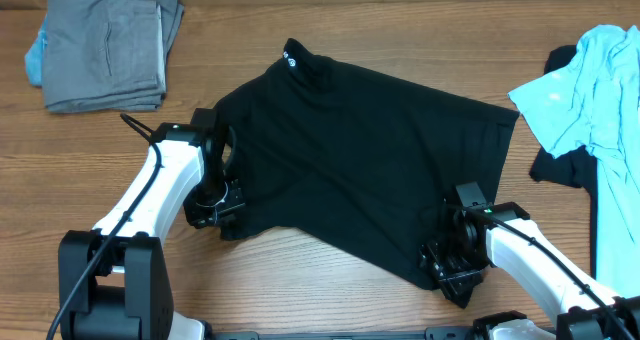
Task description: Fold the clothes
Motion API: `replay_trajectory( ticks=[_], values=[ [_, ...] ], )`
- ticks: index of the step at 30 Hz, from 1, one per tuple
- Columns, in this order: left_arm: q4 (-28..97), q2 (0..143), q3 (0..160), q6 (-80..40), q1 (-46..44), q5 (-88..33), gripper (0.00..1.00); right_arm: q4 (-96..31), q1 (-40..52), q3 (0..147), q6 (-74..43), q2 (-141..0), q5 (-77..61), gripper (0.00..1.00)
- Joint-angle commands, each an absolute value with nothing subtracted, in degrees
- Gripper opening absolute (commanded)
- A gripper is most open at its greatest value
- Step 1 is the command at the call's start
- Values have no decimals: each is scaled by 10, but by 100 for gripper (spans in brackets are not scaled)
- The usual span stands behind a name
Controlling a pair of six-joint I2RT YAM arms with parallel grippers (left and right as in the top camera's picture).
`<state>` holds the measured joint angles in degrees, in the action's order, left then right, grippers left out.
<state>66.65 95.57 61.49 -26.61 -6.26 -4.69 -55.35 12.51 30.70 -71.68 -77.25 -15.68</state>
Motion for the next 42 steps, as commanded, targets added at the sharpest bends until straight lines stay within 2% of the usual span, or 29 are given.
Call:
replay_trajectory(
  ticks=[1,7,10,11,19,31,42],
  values=[
    [669,944,629,-270,-60,-38,4,-560,131,300,-723,-781,-125,36],
    [694,922,660,-275,-60,-22,4,-570,131,312,-723,-781,-109,20],
    [707,897,678,-275,-60,7,4,-596,131,334,-723,-781,-89,6],
    [709,887,685,-275,-60,12,4,-605,131,343,-723,-781,-81,4],
    [684,857,719,-274,-61,17,4,-609,131,400,-720,-781,-60,4],
    [542,860,719,-268,-65,-3,4,-552,128,402,-719,-781,-24,4],
    [460,884,717,-272,-101,-25,4,-545,76,421,-715,-781,-13,4]
  ],
)
